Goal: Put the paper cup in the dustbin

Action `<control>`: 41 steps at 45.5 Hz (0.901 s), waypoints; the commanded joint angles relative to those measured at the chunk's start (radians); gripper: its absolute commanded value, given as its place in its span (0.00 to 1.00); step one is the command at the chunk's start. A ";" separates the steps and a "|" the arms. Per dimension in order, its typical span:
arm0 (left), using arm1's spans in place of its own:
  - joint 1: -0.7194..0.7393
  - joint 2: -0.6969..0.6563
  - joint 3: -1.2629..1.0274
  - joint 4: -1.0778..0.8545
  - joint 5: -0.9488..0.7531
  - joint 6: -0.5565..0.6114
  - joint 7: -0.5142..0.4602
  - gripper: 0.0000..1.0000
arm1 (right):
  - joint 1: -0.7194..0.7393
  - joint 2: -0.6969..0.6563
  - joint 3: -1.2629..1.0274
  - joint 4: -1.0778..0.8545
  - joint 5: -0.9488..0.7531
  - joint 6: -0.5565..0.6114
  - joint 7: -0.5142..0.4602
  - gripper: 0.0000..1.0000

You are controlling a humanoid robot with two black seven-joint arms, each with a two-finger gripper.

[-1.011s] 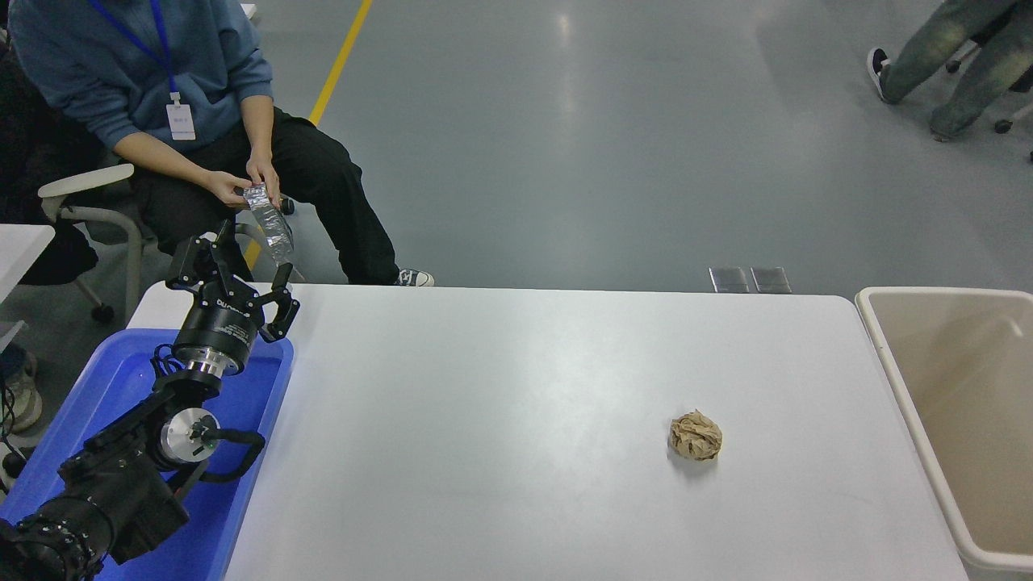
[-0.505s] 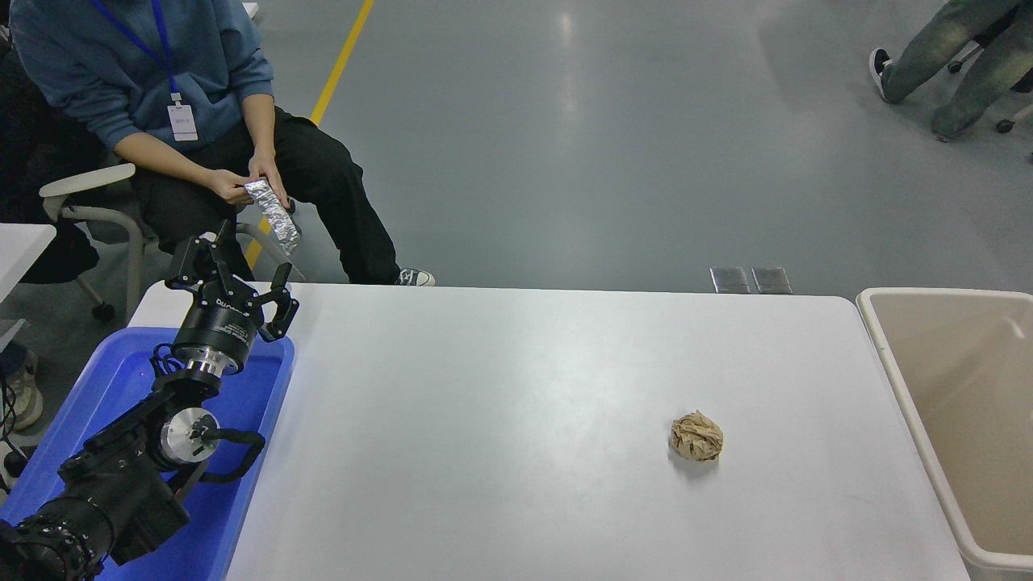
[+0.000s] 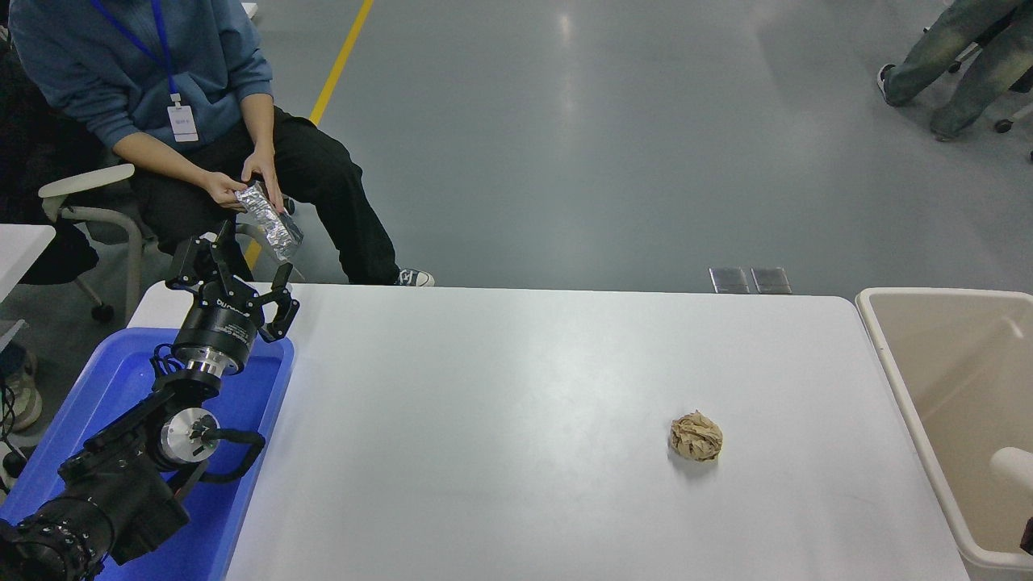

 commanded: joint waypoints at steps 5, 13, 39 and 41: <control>0.000 0.000 0.000 0.000 0.000 0.000 0.000 1.00 | 0.011 0.009 0.007 -0.013 0.002 -0.001 0.001 0.69; 0.000 0.000 0.000 0.000 0.000 -0.002 0.000 1.00 | 0.080 0.000 0.012 -0.013 0.000 0.013 0.001 1.00; 0.000 0.000 0.000 0.000 0.000 0.000 0.000 1.00 | 0.457 -0.057 0.023 0.016 0.000 0.166 -0.007 1.00; 0.000 0.000 0.000 0.000 0.000 -0.001 0.000 1.00 | 0.471 -0.057 0.036 0.032 0.002 0.204 -0.005 1.00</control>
